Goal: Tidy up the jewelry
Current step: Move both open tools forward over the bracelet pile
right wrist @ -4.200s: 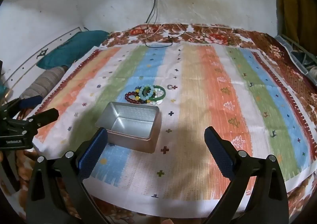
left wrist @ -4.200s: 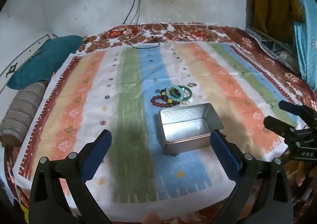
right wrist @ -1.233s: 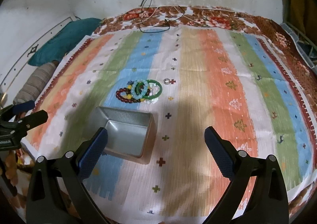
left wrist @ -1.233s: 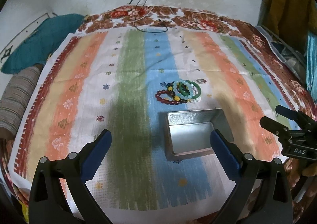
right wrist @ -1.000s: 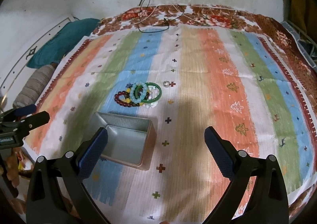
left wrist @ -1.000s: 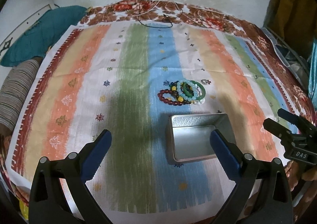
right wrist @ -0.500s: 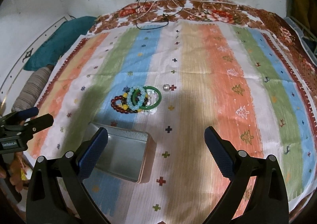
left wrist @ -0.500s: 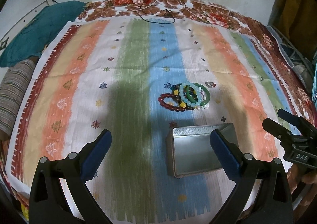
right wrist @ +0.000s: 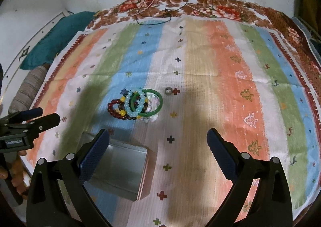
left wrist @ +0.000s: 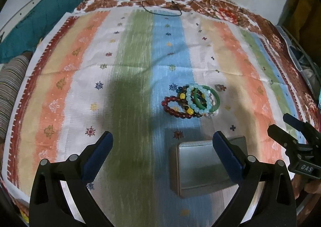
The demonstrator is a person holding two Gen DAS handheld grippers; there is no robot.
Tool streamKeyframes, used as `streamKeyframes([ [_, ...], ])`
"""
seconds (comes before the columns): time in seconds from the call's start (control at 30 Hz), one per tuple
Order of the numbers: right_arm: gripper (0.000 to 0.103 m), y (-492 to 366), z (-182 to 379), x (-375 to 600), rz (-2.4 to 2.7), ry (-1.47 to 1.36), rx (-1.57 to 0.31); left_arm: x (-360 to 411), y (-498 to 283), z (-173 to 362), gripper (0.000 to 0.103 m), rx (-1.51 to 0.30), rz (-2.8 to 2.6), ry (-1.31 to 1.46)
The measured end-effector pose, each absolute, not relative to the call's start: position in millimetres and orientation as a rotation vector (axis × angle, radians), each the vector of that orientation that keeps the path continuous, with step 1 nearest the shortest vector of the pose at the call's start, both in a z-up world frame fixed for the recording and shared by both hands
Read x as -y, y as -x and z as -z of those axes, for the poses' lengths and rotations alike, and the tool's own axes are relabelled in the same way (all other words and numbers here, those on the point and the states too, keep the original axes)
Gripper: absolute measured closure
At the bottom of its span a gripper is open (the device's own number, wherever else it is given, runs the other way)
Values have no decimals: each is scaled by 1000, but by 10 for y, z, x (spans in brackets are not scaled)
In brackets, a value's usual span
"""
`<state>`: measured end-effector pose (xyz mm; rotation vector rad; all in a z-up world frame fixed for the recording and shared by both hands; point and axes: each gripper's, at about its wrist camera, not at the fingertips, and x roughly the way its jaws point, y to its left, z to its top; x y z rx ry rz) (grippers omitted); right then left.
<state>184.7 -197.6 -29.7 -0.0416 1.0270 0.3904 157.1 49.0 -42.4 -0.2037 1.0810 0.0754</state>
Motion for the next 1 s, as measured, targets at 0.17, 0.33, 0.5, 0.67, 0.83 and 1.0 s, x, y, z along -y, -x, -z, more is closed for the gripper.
streamKeyframes([
  [0.17,4,-1955,357,1929,-386,43,-1037,-539,-1707,538,6,-1104,-77,225],
  [0.33,4,-2046,427,1878,-385,57,-1053,-576,-1818,626,6,-1121,-81,226],
  [0.5,4,-2118,469,1826,-390,68,-1058,-589,-1915,705,6,-1135,-85,213],
  [0.67,4,-2193,513,1745,-400,76,-1069,-601,-2010,803,6,-1154,-90,203],
  [0.83,4,-2275,597,1675,-409,71,-1089,-645,-2092,901,6,-1172,-104,202],
  [1.0,4,-2377,699,1623,-432,43,-1121,-715,-2179,1013,6,-1189,-113,224],
])
